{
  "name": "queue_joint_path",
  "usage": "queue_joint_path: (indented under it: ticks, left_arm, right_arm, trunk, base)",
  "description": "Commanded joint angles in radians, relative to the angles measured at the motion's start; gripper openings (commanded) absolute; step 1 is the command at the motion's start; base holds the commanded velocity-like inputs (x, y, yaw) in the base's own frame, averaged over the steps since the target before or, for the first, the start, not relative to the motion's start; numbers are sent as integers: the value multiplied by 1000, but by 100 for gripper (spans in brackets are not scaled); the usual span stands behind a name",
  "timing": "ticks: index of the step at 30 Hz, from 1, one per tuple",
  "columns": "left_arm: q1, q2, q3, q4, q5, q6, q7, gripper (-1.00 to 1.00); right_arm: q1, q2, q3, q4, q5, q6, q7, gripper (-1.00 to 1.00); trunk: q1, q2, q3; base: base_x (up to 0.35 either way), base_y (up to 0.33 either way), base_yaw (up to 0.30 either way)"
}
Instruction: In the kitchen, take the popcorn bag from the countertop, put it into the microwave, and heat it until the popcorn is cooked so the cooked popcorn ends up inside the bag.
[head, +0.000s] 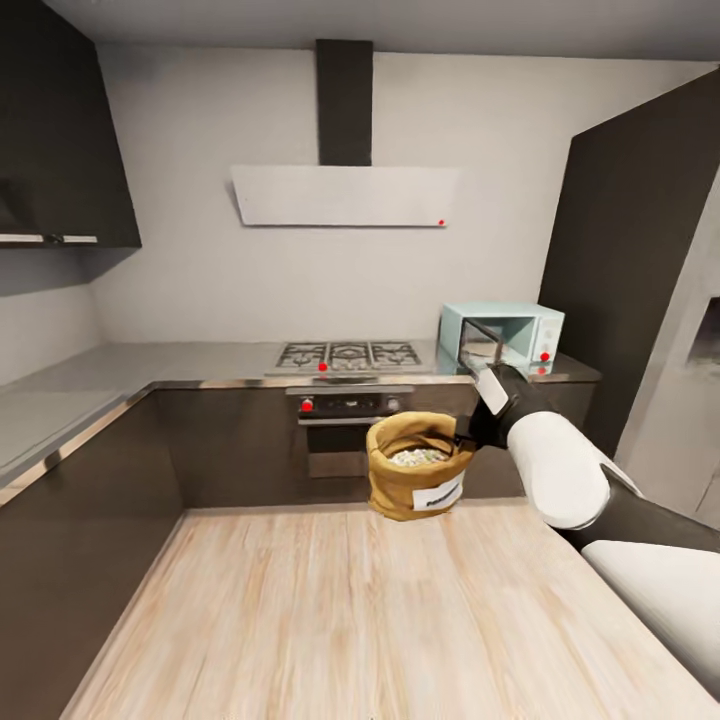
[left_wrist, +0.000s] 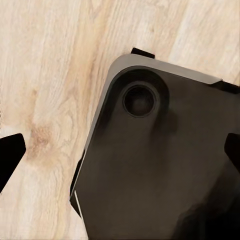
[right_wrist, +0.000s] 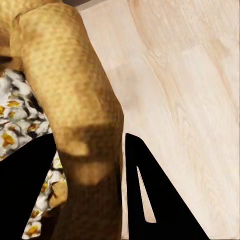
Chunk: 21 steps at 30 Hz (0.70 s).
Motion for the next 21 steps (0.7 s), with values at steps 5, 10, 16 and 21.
queue_joint_path:
  ticks: [5, 10, 16, 21]
  left_arm:
    - [0, 0, 2, -2, 4, -2, 4, 100]
    - [0, 0, 3, -2, 5, -2, 4, 100]
    - [0, 0, 4, -2, 7, -2, 5, 100]
    - [0, 0, 4, -2, 7, -2, 6, 100]
  right_arm:
    - [7, -55, -7, -3, 5, 3, 1, -100]
    - [7, -68, -7, -1, 6, 3, 0, -100]
    - [7, -70, -7, 0, 17, 3, 0, -100]
    - [7, -88, -9, 3, 7, 3, 1, -100]
  trunk:
    - [0, -1, 2]
    - [0, -1, 5]
    - [0, -1, 9]
    - [0, -1, 12]
  base:
    - [-39, 0, -281]
    - [-1, 0, -281]
    - [0, 0, -281]
    - [0, 0, -281]
